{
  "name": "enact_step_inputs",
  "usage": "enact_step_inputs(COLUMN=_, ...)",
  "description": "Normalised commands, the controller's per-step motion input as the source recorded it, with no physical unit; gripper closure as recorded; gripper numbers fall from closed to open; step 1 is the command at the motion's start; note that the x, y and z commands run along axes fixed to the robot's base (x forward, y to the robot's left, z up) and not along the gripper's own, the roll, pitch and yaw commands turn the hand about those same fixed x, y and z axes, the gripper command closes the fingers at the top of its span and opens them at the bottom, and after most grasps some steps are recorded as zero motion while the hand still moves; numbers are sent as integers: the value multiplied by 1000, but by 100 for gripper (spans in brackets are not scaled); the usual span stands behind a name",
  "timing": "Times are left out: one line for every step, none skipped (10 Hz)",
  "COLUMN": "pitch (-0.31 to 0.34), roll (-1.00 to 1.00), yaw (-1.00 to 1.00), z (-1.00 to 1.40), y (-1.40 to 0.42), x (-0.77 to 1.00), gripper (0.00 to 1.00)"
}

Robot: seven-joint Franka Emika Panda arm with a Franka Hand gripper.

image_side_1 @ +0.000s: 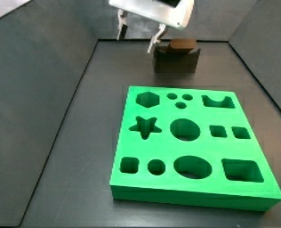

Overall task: Pick up the square-circle object. Move up. Place the square-circle object on the fixture. Regrasp the square-circle object. Rotate the square-circle object. Move to above the board. Insert the square-circle object.
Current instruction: Regrasp the square-circle object.

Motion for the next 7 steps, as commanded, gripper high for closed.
enact_step_inputs(pitch=-265, roll=726, yaw=-1000, z=13, y=-21, x=-53, gripper=0)
enact_step_inputs(pitch=-296, roll=712, yaw=-1000, z=15, y=-16, x=-58, gripper=0)
enact_step_inputs(pitch=-317, roll=700, yaw=-1000, z=15, y=-16, x=-61, gripper=0)
enact_step_inputs(pitch=-334, roll=688, yaw=-1000, z=10, y=-13, x=-60, gripper=0)
enact_step_inputs(pitch=-346, roll=675, yaw=-1000, z=11, y=-7, x=-54, gripper=0)
enact_step_inputs(pitch=-353, roll=658, yaw=-1000, z=8, y=-12, x=-53, gripper=0)
enact_step_inputs(pitch=-355, roll=646, yaw=-1000, z=5, y=-11, x=-50, gripper=0)
